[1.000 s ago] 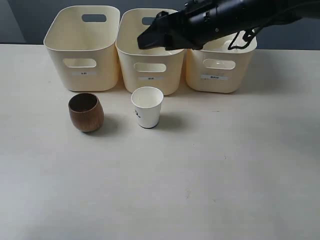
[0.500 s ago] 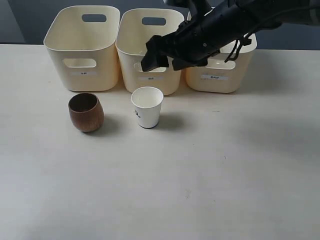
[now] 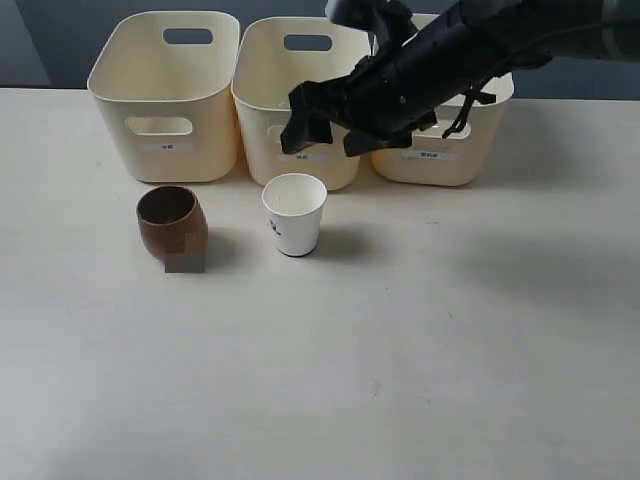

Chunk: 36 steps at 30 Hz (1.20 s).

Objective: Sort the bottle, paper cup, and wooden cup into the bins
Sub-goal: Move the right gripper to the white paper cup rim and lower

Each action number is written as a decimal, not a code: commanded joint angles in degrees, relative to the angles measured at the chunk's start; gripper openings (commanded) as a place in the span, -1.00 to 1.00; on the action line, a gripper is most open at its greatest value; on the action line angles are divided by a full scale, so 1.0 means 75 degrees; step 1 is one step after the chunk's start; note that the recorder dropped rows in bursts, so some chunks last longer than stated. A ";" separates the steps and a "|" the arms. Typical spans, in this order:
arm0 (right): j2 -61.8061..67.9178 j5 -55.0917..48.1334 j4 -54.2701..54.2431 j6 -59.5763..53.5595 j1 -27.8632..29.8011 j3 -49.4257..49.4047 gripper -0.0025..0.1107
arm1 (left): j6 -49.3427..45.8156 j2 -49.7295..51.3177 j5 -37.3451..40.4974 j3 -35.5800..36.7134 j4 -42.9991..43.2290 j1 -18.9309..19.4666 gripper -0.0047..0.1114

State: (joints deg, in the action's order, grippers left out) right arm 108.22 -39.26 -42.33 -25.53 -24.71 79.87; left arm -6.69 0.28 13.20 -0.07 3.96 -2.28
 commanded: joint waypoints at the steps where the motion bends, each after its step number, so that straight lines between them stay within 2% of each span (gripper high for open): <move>1: 0.0442 0.0153 0.0038 0.0027 -0.0010 0.0032 0.41 | 0.0015 -0.0038 -0.0041 0.0010 0.0000 -0.0024 -0.92; 20: 0.0979 0.0572 -0.0162 0.0198 -0.0010 0.0032 0.41 | 0.0015 -0.0038 -0.0041 0.0010 0.0000 -0.0024 -0.92; 36: 0.0984 0.1044 -0.0166 0.0346 -0.0439 0.0032 0.41 | 0.0015 -0.0038 -0.0041 0.0010 0.0000 -0.0024 -0.92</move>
State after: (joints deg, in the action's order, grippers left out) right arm 115.76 -32.40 -43.61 -23.29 -28.00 79.87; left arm -6.69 0.28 13.20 -0.07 3.96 -2.28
